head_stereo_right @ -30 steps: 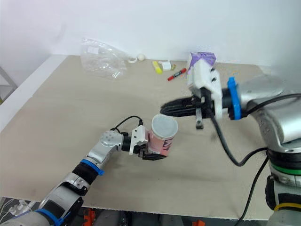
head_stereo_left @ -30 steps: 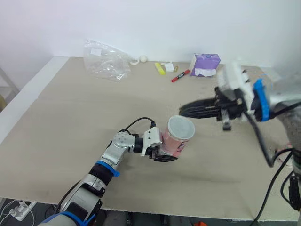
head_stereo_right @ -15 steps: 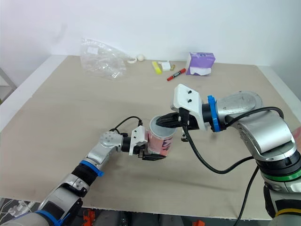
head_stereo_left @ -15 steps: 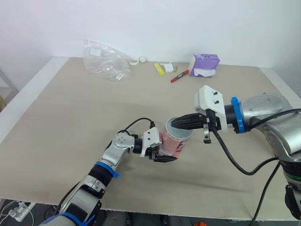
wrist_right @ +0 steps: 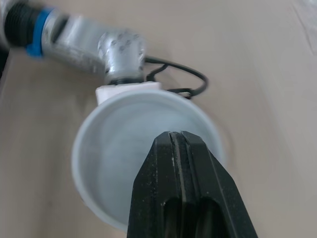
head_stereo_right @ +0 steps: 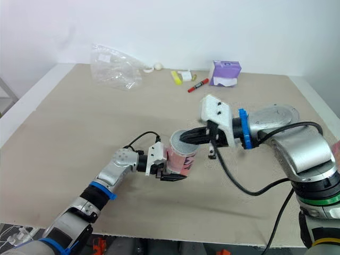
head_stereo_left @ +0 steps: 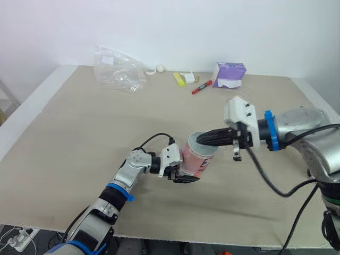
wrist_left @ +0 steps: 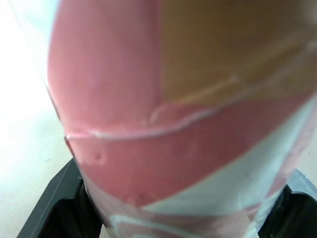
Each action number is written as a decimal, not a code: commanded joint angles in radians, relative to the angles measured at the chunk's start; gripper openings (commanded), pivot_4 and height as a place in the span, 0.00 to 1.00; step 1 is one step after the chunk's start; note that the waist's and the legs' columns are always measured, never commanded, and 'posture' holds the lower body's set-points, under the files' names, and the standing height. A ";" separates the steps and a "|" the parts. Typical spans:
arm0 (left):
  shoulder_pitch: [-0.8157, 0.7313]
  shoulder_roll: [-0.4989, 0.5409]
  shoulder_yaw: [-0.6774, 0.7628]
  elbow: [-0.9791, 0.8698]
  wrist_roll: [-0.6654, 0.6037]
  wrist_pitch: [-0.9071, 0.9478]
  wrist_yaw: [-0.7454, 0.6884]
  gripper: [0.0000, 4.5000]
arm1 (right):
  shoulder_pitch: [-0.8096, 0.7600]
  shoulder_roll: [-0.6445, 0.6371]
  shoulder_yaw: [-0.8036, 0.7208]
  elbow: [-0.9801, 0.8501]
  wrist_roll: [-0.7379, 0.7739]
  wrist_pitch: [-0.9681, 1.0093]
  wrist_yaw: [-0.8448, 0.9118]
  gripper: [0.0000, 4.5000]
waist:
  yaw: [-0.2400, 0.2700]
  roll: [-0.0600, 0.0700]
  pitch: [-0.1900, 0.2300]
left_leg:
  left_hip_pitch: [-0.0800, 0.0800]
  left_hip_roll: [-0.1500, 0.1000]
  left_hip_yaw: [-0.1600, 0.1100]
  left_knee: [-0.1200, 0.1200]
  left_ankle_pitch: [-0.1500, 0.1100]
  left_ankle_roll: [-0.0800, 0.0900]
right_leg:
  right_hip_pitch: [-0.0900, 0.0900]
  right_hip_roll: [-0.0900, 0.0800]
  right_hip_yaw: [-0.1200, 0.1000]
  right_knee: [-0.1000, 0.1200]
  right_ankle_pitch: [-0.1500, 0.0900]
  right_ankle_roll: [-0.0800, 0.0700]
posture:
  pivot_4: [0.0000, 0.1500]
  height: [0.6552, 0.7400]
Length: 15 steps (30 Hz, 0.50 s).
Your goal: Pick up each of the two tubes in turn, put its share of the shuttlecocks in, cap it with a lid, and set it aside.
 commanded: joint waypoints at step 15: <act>0.007 0.067 0.021 -0.165 -0.068 0.069 -0.084 1.00 | 0.683 0.137 -0.466 -0.197 0.068 -0.196 -0.104 0.40 | 0.003 0.005 0.004 | 0.001 0.000 0.000 -0.005 -0.002 -0.001 | 0.000 0.005 0.000 -0.001 -0.005 0.000 | 1.00 1.00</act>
